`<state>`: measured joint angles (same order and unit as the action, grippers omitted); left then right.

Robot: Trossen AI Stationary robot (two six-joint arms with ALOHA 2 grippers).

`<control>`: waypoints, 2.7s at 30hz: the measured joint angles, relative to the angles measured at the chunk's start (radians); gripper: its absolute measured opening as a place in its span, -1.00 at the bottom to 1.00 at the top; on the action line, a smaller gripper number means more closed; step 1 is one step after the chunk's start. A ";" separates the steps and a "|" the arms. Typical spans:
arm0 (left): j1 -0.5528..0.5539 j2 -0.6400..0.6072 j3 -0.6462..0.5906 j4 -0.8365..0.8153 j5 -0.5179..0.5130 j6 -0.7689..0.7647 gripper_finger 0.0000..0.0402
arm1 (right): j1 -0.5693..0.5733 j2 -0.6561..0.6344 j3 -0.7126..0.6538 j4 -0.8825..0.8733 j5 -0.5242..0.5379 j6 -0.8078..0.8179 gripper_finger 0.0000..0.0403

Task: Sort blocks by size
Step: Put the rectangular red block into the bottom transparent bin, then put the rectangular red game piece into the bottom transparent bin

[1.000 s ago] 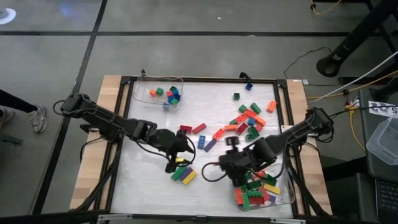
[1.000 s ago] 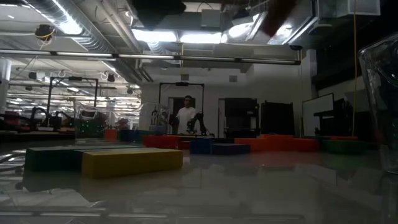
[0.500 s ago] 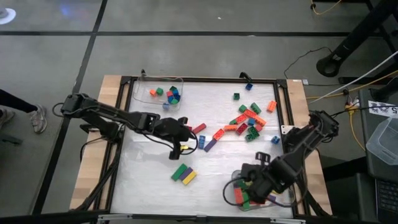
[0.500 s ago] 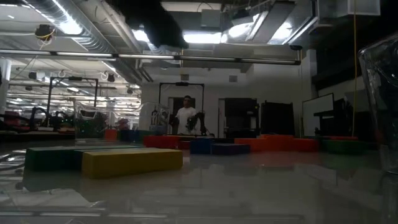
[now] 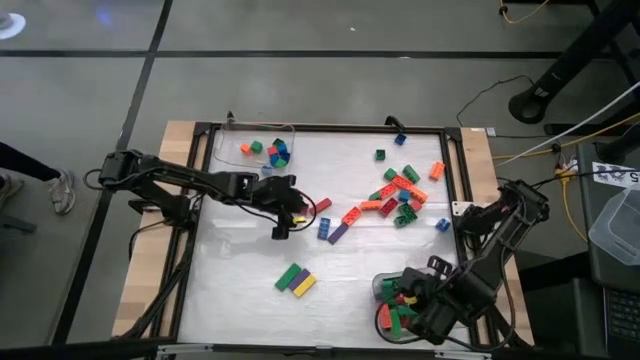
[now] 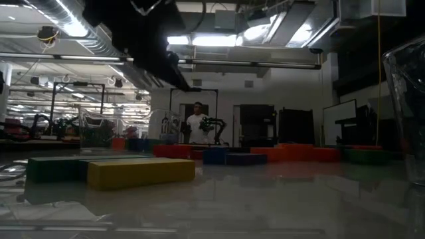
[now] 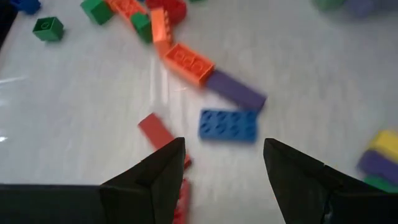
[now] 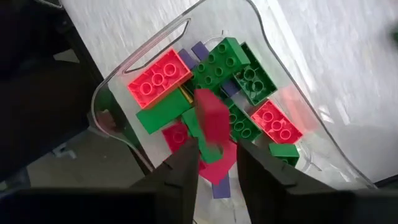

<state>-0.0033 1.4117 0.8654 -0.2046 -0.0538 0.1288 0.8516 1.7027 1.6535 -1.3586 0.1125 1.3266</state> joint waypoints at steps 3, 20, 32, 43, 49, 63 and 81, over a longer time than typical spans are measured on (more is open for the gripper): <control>0.027 0.000 -0.027 0.009 -0.001 0.057 0.03 | -0.001 0.000 0.000 0.000 0.003 0.008 -0.35; 0.166 0.002 -0.200 0.114 -0.003 0.091 0.03 | -0.001 0.000 0.000 0.000 0.081 0.004 -0.04; 0.171 0.043 -0.273 0.261 0.010 0.112 0.03 | -0.002 0.000 0.000 0.000 0.149 0.000 -0.04; 0.187 0.194 -0.274 0.384 0.011 0.115 0.03 | -0.002 0.000 0.000 0.003 0.150 -0.001 -0.04; 0.205 0.218 -0.272 0.380 0.040 0.079 -0.01 | -0.002 0.000 0.000 0.004 0.211 -0.036 -0.04; 0.201 0.215 -0.213 0.371 0.361 -0.280 -0.40 | -0.028 0.001 0.000 0.183 0.685 -0.650 -0.04; 0.053 0.213 -0.111 0.931 0.802 -0.706 -0.38 | -0.252 0.002 0.000 0.354 0.510 -1.022 -0.04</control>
<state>0.0497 1.6249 0.7540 0.7259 0.7483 -0.5773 0.5992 1.7042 1.6535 -1.0044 0.6220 0.3048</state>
